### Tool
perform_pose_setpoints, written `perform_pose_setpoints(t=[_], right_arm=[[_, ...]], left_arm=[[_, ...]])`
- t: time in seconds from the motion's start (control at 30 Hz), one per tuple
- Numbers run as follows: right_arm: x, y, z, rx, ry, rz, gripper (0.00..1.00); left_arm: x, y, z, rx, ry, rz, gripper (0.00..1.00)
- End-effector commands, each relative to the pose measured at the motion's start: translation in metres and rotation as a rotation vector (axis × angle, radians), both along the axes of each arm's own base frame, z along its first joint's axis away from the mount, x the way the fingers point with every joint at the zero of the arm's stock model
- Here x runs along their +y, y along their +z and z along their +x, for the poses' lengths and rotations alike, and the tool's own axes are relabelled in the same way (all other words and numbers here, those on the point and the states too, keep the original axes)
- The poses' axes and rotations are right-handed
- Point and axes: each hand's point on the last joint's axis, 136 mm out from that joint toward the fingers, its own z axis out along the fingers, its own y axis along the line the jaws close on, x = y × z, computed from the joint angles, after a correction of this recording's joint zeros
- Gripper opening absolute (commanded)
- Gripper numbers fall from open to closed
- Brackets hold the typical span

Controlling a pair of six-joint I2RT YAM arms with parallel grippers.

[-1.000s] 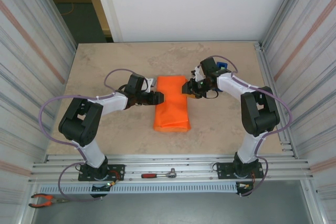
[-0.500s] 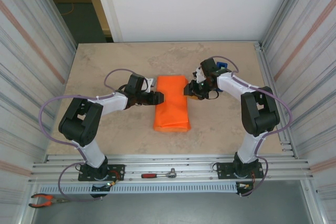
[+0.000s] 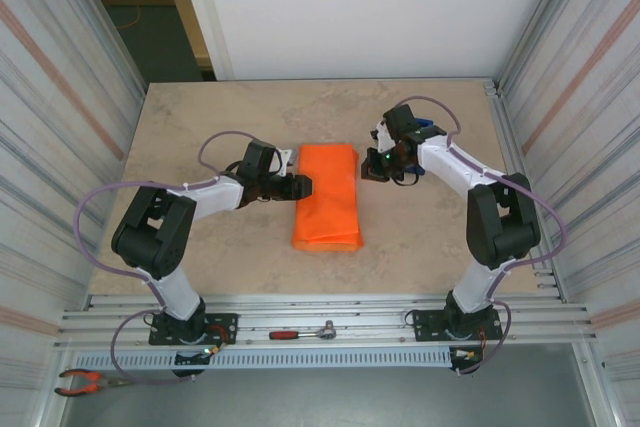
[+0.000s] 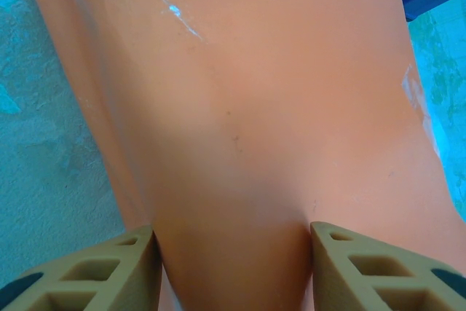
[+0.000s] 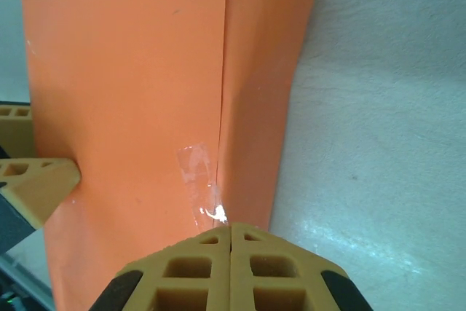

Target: Wrap the gift box in paper

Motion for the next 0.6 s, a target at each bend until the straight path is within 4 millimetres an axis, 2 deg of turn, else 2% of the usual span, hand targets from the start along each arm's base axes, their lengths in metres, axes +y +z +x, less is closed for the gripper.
perform_pose_setpoints(t=[0.0,0.57], right_arm=[[0.0,-0.002,-0.001,-0.021,0.046,-0.106,0.0],[0.017,-0.03,-0.004,0.017,0.099,-0.147,0.0]], left_arm=[[0.022,-0.068,-0.047,0.209,-0.035,0.177,0.5],[0.022,-0.066,-0.047,0.205,-0.035,0.176,0.5]])
